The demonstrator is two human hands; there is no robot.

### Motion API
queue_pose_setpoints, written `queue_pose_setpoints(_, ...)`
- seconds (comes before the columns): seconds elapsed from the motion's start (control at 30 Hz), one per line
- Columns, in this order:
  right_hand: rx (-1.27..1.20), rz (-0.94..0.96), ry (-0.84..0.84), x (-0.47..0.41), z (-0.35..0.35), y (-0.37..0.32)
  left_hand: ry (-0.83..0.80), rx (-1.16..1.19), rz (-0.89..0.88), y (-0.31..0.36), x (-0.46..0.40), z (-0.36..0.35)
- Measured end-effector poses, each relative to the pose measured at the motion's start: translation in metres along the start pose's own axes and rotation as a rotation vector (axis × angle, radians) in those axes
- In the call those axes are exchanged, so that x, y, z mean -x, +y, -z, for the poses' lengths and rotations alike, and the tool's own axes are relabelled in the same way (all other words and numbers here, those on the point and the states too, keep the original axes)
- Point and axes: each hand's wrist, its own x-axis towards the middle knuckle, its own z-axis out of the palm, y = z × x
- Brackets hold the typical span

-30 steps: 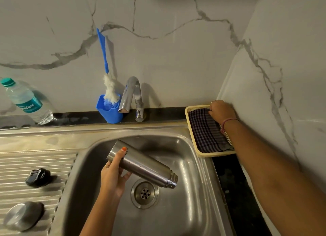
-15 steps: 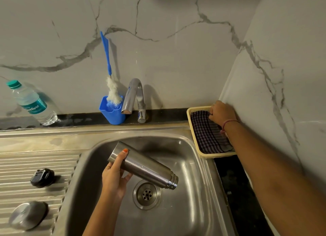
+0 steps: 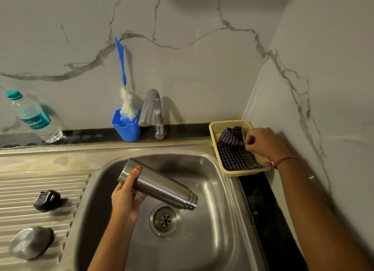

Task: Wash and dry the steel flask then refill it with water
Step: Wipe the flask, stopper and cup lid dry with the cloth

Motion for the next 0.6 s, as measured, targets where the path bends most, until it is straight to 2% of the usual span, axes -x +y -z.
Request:
queue_pose_setpoints(0.1,0.057,0.005,-0.053,0.019,-0.005,0.003,-0.016,0.013,-0.003,0.001,0.003,0.001)
queue_pose_setpoints(0.23,0.203,-0.006,-0.222,0.031,-0.011,0.001,-0.015,0.010,-0.001,0.002,0.006,0.002)
queue_pose_setpoints(0.37,0.335,-0.050,-0.322,0.023,-0.020,-0.002,-0.025,-0.009,-0.004,0.002,0.009,0.002)
queue_pose_setpoints(0.5,0.375,-0.076,-0.306,0.007,-0.031,-0.006,-0.022,-0.007,-0.008,0.003,0.010,0.003)
queue_pose_setpoints(0.6,0.386,-0.051,-0.217,-0.002,-0.036,-0.007,-0.021,-0.007,-0.017,0.004,0.009,0.004)
